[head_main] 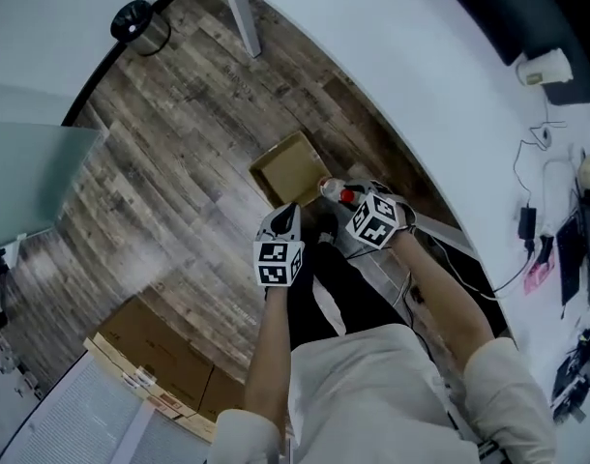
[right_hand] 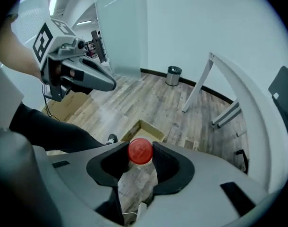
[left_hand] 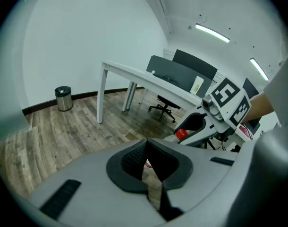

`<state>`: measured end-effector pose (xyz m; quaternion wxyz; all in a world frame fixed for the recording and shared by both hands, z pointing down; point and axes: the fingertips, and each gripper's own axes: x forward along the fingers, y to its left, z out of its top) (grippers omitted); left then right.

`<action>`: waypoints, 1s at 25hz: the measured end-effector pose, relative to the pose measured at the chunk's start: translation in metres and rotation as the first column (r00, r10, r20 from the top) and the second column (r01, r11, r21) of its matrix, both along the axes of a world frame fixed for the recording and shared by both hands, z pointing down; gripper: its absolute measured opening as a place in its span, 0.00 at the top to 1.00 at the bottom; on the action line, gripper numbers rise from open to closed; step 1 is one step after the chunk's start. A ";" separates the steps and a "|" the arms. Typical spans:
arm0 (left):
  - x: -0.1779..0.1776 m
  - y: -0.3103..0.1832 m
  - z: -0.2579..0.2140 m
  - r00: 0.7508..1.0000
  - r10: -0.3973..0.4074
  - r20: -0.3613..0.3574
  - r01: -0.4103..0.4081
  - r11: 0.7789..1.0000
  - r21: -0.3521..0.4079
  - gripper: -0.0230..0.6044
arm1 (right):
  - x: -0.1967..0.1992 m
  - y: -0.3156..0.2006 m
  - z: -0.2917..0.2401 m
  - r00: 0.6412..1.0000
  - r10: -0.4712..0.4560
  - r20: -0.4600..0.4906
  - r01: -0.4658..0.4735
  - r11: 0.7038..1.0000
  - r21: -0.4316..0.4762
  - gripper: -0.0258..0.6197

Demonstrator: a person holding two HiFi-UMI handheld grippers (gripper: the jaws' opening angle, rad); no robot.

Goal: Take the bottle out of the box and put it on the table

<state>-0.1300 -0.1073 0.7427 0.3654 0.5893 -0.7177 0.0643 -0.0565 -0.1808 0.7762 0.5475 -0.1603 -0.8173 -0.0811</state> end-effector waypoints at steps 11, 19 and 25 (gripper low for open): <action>0.030 -0.064 -0.153 0.979 0.158 0.132 -0.174 0.977 0.120 0.94 | -0.003 -0.031 -0.210 0.976 0.028 0.216 -0.024 1.000 -0.017 0.68; 0.027 -0.116 -0.222 0.952 0.224 0.208 -0.264 0.945 0.191 0.94 | -0.001 -0.075 -0.310 0.928 0.144 0.343 -0.135 0.990 -0.051 0.68; 0.044 -0.138 -0.247 0.934 0.270 0.234 -0.320 0.923 0.214 0.94 | 0.022 -0.125 -0.361 0.885 0.240 0.399 -0.233 0.970 -0.065 0.68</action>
